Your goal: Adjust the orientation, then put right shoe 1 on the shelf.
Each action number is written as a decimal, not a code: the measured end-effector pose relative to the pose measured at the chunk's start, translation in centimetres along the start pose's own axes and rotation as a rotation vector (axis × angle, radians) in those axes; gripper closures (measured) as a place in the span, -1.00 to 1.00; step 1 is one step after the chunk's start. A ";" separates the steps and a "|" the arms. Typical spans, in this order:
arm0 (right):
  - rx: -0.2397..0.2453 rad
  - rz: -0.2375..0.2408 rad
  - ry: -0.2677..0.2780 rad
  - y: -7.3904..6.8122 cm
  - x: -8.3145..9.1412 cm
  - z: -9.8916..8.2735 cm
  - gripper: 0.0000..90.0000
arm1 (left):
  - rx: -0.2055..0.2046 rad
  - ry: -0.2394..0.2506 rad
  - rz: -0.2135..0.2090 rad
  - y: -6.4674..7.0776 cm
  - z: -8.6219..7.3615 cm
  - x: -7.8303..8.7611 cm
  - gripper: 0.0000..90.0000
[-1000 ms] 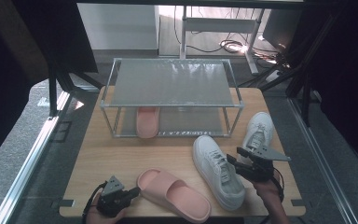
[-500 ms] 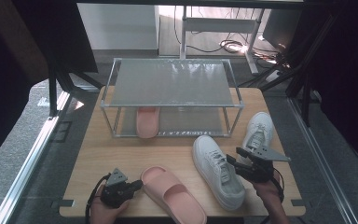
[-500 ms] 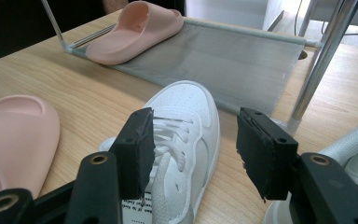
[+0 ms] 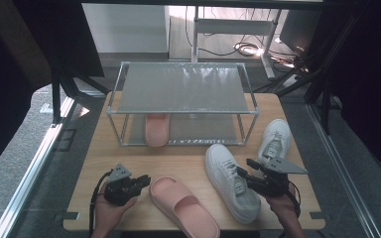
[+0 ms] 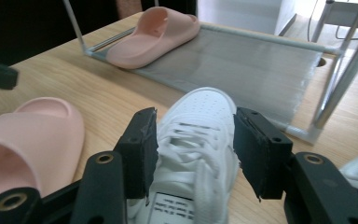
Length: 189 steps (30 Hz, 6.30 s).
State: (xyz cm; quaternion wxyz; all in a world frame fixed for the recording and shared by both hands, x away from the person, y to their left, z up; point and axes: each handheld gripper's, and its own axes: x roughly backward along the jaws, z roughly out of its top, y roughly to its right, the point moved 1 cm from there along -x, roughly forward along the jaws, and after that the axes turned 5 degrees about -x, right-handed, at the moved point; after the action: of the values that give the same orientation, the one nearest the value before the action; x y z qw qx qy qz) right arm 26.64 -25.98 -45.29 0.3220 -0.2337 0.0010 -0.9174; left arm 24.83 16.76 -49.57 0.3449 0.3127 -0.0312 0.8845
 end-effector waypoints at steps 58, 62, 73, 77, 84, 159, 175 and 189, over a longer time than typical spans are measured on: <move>0.111 0.250 -0.166 -10.2 -3.2 -1.3 0.12 | 0.082 0.022 0.075 -3.2 2.4 -1.2 0.09; 0.119 0.250 -0.192 -10.7 -3.6 -1.6 0.13 | 0.088 0.023 0.076 -3.3 2.3 -1.1 0.09; 0.126 0.220 -0.257 -11.9 -5.3 -2.4 0.16 | 0.092 0.033 0.074 -3.6 2.3 -0.7 0.08; 0.136 0.198 -0.285 -12.2 -6.3 -2.6 0.17 | 0.097 0.037 0.075 -3.7 2.3 -0.6 0.09; 0.141 0.168 -0.326 -12.6 -7.6 -2.9 0.19 | 0.101 0.041 0.076 -3.8 2.2 -0.4 0.09; -0.058 0.015 -0.162 -8.1 -9.5 5.0 0.83 | 0.118 0.017 0.066 -4.2 1.7 -1.0 0.09; -0.075 -0.062 -0.168 -6.9 -12.5 7.3 0.82 | 0.116 0.017 0.061 -4.1 1.7 -1.0 0.09; -0.072 -0.102 -0.180 -7.1 -14.8 8.1 0.82 | 0.110 0.015 0.057 -4.0 1.7 -1.2 0.09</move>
State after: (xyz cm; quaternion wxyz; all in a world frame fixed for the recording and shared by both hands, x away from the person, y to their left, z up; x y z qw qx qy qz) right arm 36.03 -10.43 -43.31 0.2649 -0.3265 -0.0068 -0.9073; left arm 28.94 18.62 -49.53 0.3020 0.3234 0.0112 0.8967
